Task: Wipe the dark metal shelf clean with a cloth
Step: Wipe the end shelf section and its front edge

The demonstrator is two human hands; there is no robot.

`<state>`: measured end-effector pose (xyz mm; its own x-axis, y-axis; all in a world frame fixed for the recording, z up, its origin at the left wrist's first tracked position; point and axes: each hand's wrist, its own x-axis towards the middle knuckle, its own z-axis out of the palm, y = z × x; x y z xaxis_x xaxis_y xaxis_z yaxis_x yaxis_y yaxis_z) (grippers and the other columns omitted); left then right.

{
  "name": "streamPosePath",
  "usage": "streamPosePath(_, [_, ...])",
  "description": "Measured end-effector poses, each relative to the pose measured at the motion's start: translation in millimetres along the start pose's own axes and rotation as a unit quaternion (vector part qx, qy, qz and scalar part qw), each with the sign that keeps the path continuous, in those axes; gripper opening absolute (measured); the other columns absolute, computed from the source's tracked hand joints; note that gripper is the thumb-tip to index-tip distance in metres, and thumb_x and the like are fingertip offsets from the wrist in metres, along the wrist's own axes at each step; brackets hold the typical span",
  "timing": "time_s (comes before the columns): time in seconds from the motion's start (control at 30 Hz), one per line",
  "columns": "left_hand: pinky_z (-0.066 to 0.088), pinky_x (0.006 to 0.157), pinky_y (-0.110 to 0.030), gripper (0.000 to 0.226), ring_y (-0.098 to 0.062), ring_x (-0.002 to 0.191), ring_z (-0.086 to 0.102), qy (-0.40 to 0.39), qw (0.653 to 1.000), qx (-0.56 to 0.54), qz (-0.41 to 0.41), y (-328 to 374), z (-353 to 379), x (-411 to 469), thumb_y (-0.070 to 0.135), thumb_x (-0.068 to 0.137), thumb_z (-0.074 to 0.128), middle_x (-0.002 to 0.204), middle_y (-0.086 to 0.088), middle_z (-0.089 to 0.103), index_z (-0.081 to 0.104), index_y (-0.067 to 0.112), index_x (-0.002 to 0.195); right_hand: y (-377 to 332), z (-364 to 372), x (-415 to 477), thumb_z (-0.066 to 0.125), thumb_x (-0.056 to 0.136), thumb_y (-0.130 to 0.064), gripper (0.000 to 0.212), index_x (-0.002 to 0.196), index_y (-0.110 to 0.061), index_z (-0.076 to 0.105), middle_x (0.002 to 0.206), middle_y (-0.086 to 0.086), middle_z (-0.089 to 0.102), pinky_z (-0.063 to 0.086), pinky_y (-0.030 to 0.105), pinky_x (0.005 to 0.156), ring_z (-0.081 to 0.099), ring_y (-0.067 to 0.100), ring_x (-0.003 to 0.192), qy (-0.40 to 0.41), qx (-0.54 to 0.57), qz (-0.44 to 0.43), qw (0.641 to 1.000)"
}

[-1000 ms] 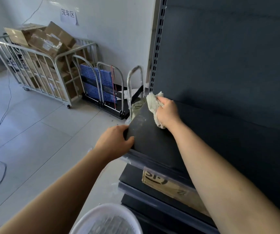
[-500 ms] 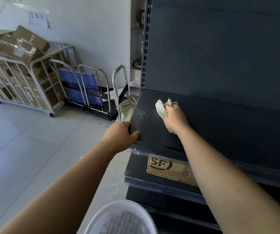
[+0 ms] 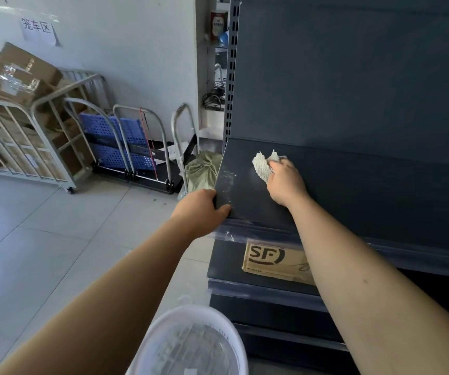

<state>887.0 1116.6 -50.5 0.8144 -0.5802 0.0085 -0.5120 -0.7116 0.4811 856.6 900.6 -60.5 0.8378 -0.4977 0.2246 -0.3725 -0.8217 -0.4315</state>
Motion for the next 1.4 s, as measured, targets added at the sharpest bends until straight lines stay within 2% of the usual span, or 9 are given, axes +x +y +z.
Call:
streamPosePath(0.23, [0.048, 0.064, -0.033, 0.034, -0.026, 0.074, 0.059, -0.004, 1.0, 0.009, 0.005, 1, 0, 1, 0.045, 0.087, 0.055, 0.078, -0.007, 0.062, 0.06, 0.011, 0.089, 2, 2, 1, 0.041, 0.086, -0.003, 0.048, 0.132, -0.013, 0.051, 0.141, 0.019, 0.041, 0.037, 0.037, 0.102, 0.042, 0.038, 0.127, -0.004, 0.003, 0.004, 1.0])
streamPosePath(0.4, [0.054, 0.067, -0.036, 0.035, -0.025, 0.073, 0.061, -0.01, 1.0, 0.014, 0.008, 0, -1, 4, 0.046, 0.086, 0.055, 0.078, -0.007, 0.063, 0.061, 0.011, 0.088, 2, 3, 1, 0.041, 0.086, -0.003, 0.048, 0.132, -0.014, 0.052, 0.143, 0.017, 0.039, 0.038, 0.036, 0.102, 0.041, 0.037, 0.128, 0.003, 0.009, 0.01, 1.0])
streamPosePath(0.6, [0.05, 0.061, -0.032, 0.035, -0.024, 0.07, 0.061, -0.011, 1.0, 0.008, 0.015, -2, -1, 6, 0.046, 0.086, 0.056, 0.075, -0.006, 0.064, 0.062, 0.011, 0.087, 3, 4, 2, 0.042, 0.087, -0.003, 0.049, 0.134, -0.015, 0.05, 0.145, 0.016, 0.037, 0.038, 0.036, 0.101, 0.038, 0.035, 0.13, -0.004, 0.006, 0.017, 1.0])
streamPosePath(0.87, [0.048, 0.059, -0.031, 0.035, -0.025, 0.071, 0.061, -0.009, 1.0, -0.002, 0.012, -4, 0, 5, 0.046, 0.086, 0.056, 0.075, -0.006, 0.063, 0.062, 0.012, 0.087, 0, 3, 0, 0.042, 0.086, -0.003, 0.048, 0.132, -0.015, 0.051, 0.143, 0.016, 0.04, 0.039, 0.036, 0.1, 0.041, 0.035, 0.128, 0.004, 0.007, 0.021, 1.0])
streamPosePath(1.03, [0.053, 0.065, -0.036, 0.036, -0.025, 0.071, 0.061, -0.018, 1.0, 0.0, 0.01, -3, -2, 4, 0.047, 0.086, 0.054, 0.075, -0.006, 0.063, 0.061, 0.012, 0.088, -1, 1, -1, 0.042, 0.086, -0.003, 0.048, 0.132, -0.015, 0.051, 0.143, 0.017, 0.039, 0.039, 0.036, 0.099, 0.041, 0.036, 0.128, 0.003, 0.004, 0.019, 1.0])
streamPosePath(1.27, [0.038, 0.051, -0.028, 0.034, -0.021, 0.063, 0.056, -0.012, 1.0, -0.008, 0.011, -3, -3, 3, 0.045, 0.086, 0.056, 0.067, -0.003, 0.058, 0.06, 0.011, 0.083, -3, 1, 0, 0.043, 0.086, -0.004, 0.046, 0.13, -0.015, 0.052, 0.139, 0.016, 0.041, 0.041, 0.036, 0.095, 0.044, 0.037, 0.124, 0.013, 0.005, 0.028, 1.0])
streamPosePath(1.4, [0.043, 0.055, -0.029, 0.031, -0.02, 0.067, 0.059, -0.003, 0.999, -0.043, 0.011, -5, -1, -1, 0.043, 0.085, 0.056, 0.075, -0.003, 0.063, 0.063, 0.013, 0.091, -12, 1, 3, 0.044, 0.084, -0.002, 0.048, 0.13, -0.014, 0.052, 0.136, 0.016, 0.042, 0.041, 0.035, 0.094, 0.045, 0.037, 0.12, 0.019, -0.003, 0.049, 0.999])
